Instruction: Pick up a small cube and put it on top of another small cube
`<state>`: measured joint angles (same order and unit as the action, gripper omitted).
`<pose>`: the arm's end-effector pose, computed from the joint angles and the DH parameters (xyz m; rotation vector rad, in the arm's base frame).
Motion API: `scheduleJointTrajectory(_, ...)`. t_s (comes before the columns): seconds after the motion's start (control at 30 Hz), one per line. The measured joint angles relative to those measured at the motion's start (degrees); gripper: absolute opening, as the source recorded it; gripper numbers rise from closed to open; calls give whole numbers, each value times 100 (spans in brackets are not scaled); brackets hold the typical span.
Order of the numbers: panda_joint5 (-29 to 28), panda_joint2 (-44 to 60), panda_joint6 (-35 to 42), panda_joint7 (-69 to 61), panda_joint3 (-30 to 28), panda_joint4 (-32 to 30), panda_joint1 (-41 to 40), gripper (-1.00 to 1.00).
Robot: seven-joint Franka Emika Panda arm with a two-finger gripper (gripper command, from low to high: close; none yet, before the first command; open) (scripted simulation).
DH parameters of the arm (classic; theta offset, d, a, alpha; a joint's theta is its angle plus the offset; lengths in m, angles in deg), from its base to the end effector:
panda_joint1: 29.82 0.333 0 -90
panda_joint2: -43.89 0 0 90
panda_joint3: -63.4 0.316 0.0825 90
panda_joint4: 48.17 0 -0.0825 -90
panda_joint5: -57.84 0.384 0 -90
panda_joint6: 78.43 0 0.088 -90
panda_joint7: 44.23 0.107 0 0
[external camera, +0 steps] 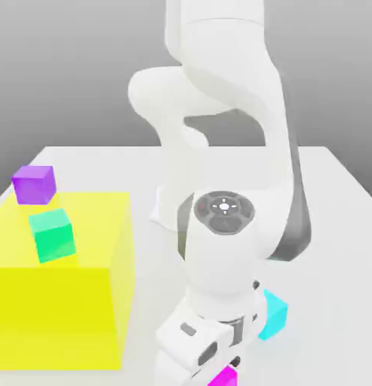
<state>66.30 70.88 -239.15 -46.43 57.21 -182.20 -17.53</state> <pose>0.5057 0.0432 0.1350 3.1412 0.0268 0.0009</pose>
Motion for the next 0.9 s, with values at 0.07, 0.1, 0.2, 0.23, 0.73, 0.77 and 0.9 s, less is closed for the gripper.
scheduleJointTrajectory(0.07, -2, 0, 9, 2, 1, 0, -1, -100)
scheduleJointTrajectory(0.1, 20, 100, -71, -16, 32, 21, -27, -100)
scheduleJointTrajectory(0.2, -92, -266, 211, 64, -67, -59, 50, -100)
scheduleJointTrajectory(0.23, -149, -460, 361, 106, -111, -102, 82, -100)
scheduleJointTrajectory(0.73, -791, -3389, 3501, 2632, -1040, 124, -1179, -100)
scheduleJointTrajectory(0.77, -913, -3594, 3712, 2880, -1066, 146, -1286, -100)
scheduleJointTrajectory(0.9, -1268, -4089, 4071, 3598, -1153, 60, -1689, -100)
